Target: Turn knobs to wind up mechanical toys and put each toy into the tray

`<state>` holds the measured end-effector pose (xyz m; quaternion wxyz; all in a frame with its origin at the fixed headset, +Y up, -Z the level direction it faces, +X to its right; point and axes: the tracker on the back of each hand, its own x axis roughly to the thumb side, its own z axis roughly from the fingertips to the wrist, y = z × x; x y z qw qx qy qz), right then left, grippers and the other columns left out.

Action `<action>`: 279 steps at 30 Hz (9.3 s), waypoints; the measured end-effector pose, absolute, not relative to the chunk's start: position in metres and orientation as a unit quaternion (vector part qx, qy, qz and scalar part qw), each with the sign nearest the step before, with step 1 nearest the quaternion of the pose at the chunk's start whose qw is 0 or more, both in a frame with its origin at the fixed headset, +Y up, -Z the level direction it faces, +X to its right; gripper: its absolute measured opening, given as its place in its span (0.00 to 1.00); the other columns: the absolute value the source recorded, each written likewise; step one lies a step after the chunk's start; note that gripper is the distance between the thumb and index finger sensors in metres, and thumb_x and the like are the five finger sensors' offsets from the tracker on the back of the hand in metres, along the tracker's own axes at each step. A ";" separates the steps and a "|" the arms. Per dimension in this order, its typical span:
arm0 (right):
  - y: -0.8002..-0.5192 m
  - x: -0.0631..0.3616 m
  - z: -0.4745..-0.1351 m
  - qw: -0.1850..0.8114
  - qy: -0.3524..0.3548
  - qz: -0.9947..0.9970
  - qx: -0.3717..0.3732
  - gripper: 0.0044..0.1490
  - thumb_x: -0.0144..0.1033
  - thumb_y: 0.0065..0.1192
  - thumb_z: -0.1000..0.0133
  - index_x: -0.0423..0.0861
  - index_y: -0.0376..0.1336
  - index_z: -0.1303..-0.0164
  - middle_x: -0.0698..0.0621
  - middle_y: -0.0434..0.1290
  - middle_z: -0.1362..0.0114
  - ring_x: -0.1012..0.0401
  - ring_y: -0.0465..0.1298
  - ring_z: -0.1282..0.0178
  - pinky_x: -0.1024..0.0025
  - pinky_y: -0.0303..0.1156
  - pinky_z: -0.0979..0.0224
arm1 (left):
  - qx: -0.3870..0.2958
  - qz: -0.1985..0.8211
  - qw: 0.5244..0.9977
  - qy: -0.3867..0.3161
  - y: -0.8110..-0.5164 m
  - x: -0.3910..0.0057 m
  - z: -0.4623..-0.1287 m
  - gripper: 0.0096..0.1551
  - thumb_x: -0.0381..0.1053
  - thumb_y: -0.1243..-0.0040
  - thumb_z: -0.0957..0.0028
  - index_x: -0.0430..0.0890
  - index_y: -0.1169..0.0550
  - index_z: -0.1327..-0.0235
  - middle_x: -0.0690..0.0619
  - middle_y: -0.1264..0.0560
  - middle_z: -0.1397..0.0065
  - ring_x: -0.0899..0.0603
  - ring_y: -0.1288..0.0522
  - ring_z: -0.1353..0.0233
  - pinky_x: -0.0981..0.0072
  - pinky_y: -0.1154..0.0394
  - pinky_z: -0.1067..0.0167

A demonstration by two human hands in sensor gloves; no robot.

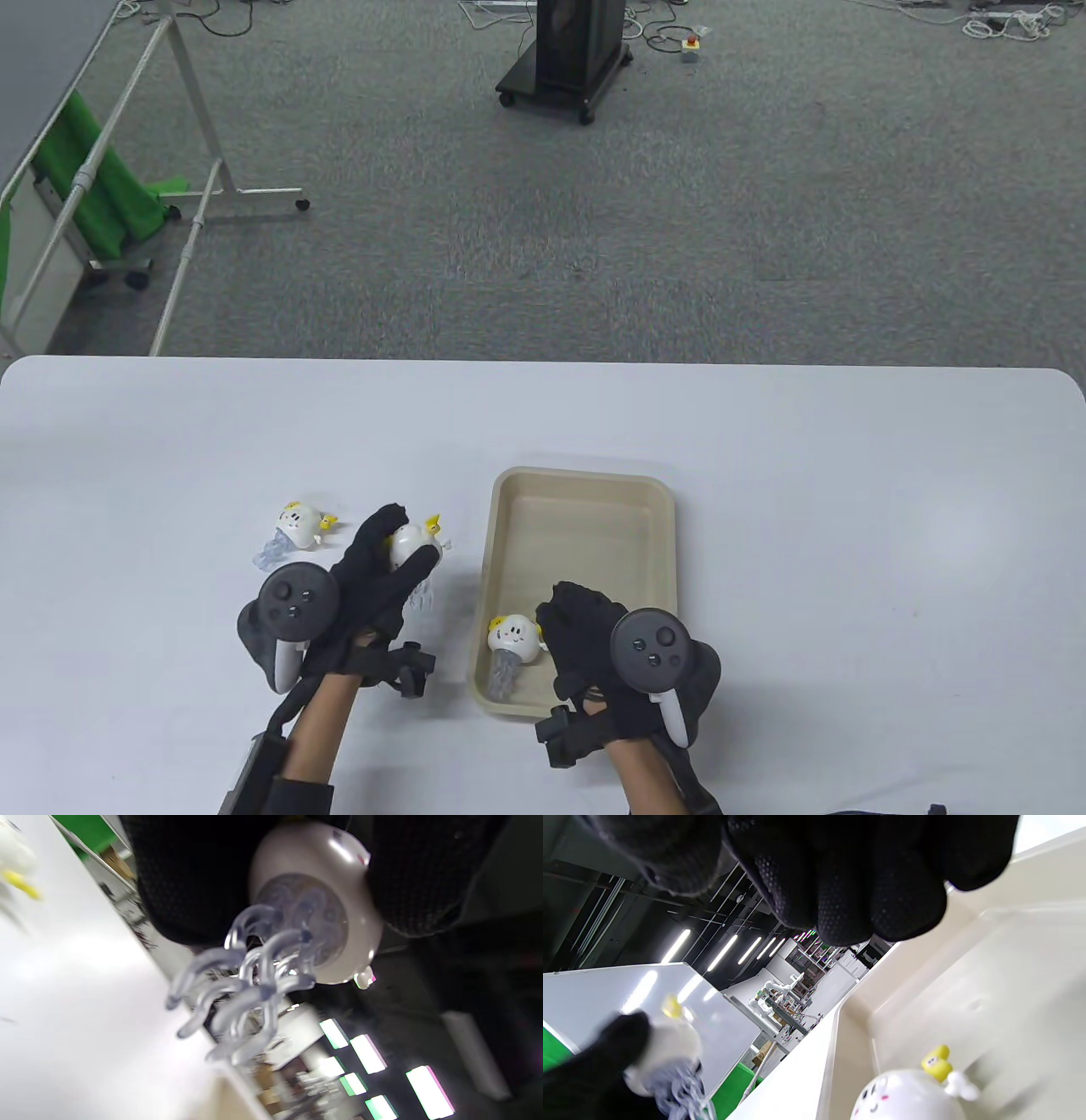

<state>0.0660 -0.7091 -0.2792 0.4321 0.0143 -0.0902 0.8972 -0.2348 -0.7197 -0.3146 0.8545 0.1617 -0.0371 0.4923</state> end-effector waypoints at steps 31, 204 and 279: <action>-0.703 0.018 -0.314 0.509 -0.026 0.858 0.069 0.26 0.47 0.66 0.52 0.41 0.73 0.54 0.45 0.82 0.55 0.52 0.81 0.62 0.53 0.77 0.52 | 0.170 0.546 0.810 -0.131 -0.745 -0.211 -0.287 0.46 0.62 0.28 0.60 0.44 0.25 0.28 0.45 0.19 0.34 0.37 0.14 0.43 0.58 0.11 0.49; -0.745 0.043 -0.299 0.643 0.131 0.751 -0.073 0.26 0.49 0.63 0.50 0.37 0.74 0.64 0.46 0.83 0.66 0.56 0.82 0.73 0.58 0.79 0.64 | 0.113 0.542 0.816 -0.170 -0.747 -0.195 -0.282 0.43 0.57 0.29 0.60 0.44 0.24 0.28 0.43 0.20 0.34 0.34 0.15 0.41 0.54 0.12 0.48; -0.710 0.115 -0.298 0.611 -0.084 0.782 -0.086 0.35 0.56 0.61 0.49 0.39 0.70 0.46 0.41 0.79 0.45 0.45 0.79 0.52 0.47 0.73 0.44 | -0.161 0.213 0.960 -0.086 -0.740 -0.078 -0.408 0.42 0.58 0.30 0.55 0.50 0.26 0.23 0.48 0.22 0.27 0.37 0.17 0.34 0.57 0.14 0.39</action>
